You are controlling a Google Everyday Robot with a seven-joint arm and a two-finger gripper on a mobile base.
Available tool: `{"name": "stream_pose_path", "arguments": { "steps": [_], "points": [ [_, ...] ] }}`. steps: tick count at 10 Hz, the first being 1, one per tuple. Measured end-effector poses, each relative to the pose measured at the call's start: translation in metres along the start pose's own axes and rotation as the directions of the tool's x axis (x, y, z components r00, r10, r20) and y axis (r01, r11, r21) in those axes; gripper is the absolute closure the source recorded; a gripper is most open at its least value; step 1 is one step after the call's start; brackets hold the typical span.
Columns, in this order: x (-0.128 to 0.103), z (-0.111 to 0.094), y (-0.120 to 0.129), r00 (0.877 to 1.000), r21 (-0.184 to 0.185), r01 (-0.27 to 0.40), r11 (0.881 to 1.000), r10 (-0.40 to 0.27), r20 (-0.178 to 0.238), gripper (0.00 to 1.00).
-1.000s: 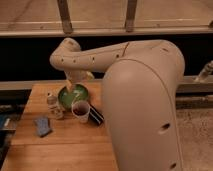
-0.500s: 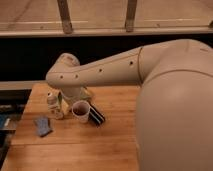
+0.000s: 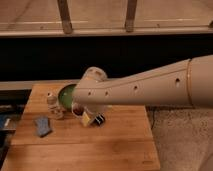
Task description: Move the arm in a circular motion
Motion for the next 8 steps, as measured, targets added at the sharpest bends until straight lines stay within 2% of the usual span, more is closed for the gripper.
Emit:
{"name": "stream_pose_path", "arguments": {
  "steps": [1, 3, 5, 6, 8],
  "points": [
    [-0.001, 0.001, -0.015, 1.0, 0.015, -0.03, 0.999, 0.03, 0.004, 0.2],
    [-0.015, 0.006, -0.067, 0.994, 0.074, -0.105, 0.992, 0.105, 0.004, 0.2],
    [-0.041, 0.013, -0.107, 0.988, 0.132, -0.152, 0.979, 0.154, -0.002, 0.2],
    [-0.058, 0.018, -0.129, 0.983, 0.167, -0.18, 0.969, 0.183, -0.006, 0.2],
    [-0.091, 0.027, -0.157, 0.977, 0.215, -0.205, 0.955, 0.211, -0.008, 0.2]
  ]
}}
